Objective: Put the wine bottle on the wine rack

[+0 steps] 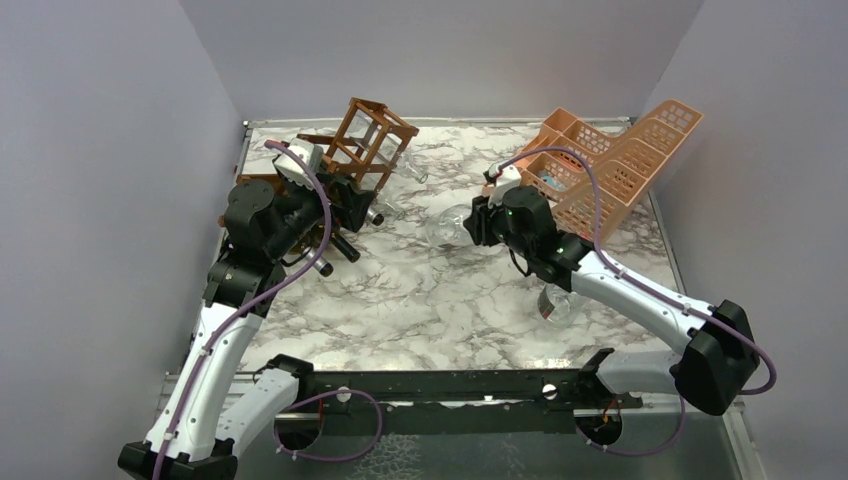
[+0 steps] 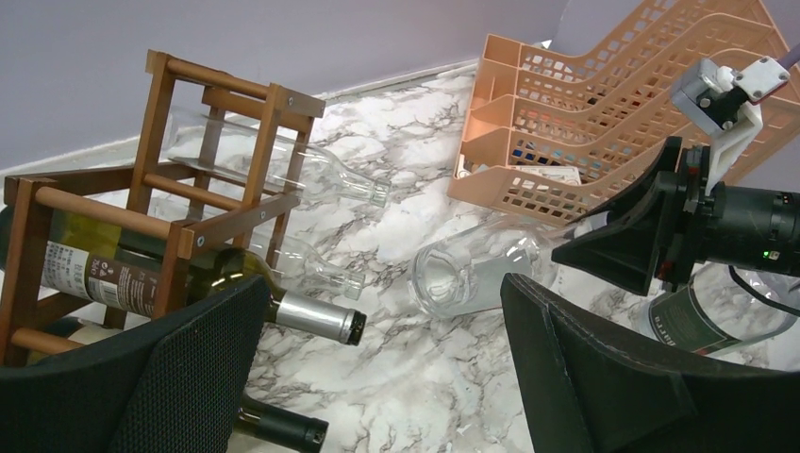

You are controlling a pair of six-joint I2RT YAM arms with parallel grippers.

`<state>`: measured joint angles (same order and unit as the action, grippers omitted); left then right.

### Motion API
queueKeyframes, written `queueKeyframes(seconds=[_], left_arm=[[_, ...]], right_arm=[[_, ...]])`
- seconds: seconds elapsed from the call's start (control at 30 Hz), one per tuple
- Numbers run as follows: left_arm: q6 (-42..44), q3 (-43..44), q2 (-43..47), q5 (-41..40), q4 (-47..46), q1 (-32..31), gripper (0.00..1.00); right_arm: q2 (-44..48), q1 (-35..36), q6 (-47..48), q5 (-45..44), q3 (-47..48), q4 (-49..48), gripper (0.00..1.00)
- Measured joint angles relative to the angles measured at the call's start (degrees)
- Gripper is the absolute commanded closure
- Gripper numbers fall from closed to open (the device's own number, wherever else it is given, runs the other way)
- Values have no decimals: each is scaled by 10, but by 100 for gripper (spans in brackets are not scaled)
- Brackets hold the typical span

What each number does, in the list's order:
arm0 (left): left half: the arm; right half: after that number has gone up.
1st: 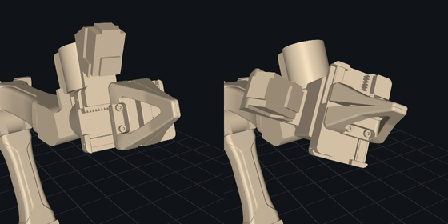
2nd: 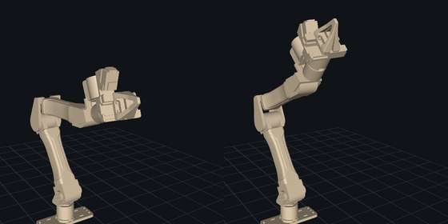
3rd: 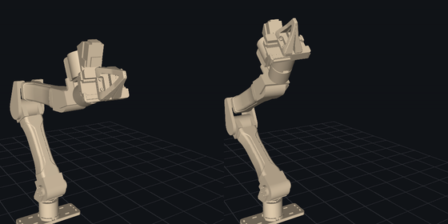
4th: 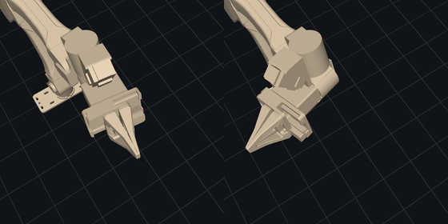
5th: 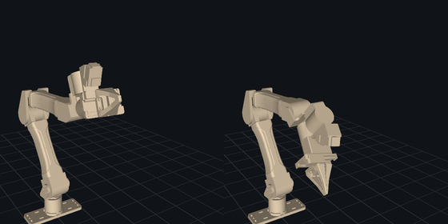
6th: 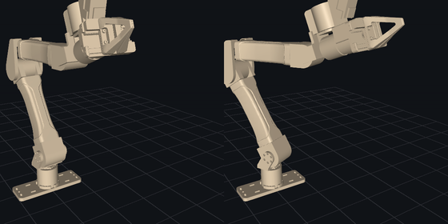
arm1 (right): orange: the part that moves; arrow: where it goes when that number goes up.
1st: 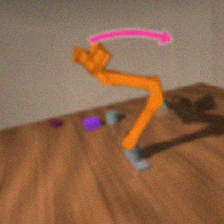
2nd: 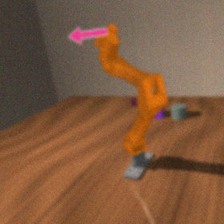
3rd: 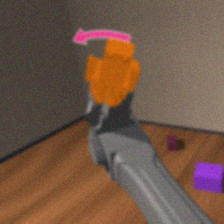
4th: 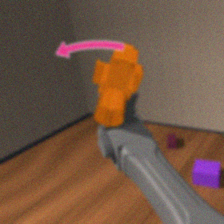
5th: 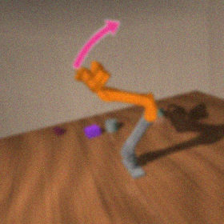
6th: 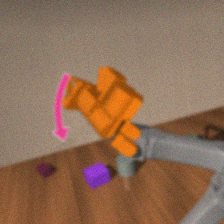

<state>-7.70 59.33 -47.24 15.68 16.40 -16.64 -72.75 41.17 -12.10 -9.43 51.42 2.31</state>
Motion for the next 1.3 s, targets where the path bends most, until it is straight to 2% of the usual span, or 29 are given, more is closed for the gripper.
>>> queueKeyframes(seconds=[0.27,0.5,0.73,0.87,0.97,1.13,1.3], left_arm=[[-8,0,-5,0,0,0,1],[-12,0,-2,0,0,0,1],[-13,0,7,0,3,0,1],[-13,0,10,0,6,0,1],[-13,0,10,0,10,0,1],[-12,0,10,-1,21,0,1],[-12,0,10,-1,25,0,1]], right_arm=[[7,0,-15,40,34,151,99],[-28,0,-38,99,23,285,99],[-37,1,-38,121,3,285,99],[-80,1,-29,136,-7,267,98],[-119,1,-26,141,-12,253,91],[-129,1,-26,142,-17,244,66],[-129,1,-26,142,-17,232,58]])
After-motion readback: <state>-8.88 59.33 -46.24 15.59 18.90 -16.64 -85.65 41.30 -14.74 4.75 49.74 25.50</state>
